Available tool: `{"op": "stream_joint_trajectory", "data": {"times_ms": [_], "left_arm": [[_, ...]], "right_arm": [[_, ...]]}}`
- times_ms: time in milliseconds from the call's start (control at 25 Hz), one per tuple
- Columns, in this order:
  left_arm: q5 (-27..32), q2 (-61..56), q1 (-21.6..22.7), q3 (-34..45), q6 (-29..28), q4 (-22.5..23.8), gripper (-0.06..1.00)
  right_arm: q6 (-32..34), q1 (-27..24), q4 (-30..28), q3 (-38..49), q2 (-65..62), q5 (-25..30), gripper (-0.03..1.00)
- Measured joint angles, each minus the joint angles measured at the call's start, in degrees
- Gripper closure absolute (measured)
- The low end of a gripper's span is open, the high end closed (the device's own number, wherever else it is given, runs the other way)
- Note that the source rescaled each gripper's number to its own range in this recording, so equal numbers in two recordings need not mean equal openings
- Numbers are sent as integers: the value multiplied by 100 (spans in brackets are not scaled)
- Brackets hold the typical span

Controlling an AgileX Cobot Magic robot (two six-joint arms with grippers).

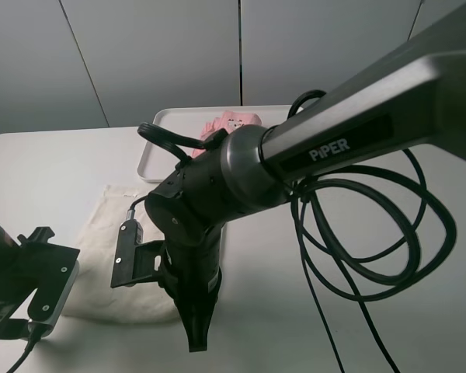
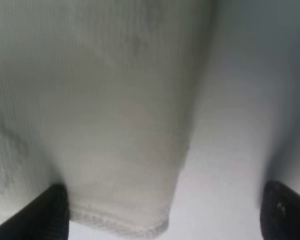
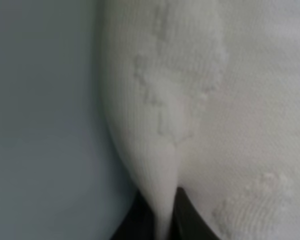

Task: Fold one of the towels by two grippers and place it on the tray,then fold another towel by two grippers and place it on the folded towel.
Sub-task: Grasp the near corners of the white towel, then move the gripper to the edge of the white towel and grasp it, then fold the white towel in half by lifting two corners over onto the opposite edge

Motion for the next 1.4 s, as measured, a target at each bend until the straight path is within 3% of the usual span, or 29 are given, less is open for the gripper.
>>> {"op": "stream_joint_trajectory", "data": {"times_ms": [120,240,600,920,1240,1400], "left_arm": [[-79,0,0,0,0,0,-4],[-216,26,0,0,-9,46,9],[-418,41,0,-10,-19,94,89],[-330,-283,0,0,-152,94,92],[-323,-1031,0,8,-632,-225,93],[-488,-1333,0,21,-1195,-393,93]], "right_arm": [[36,0,0,0,0,0,96],[83,0,0,0,0,0,96],[389,0,0,0,0,0,96],[556,0,33,60,-138,138,97],[690,0,-11,98,-819,364,97],[1215,-27,-353,98,-1164,418,97]]}}
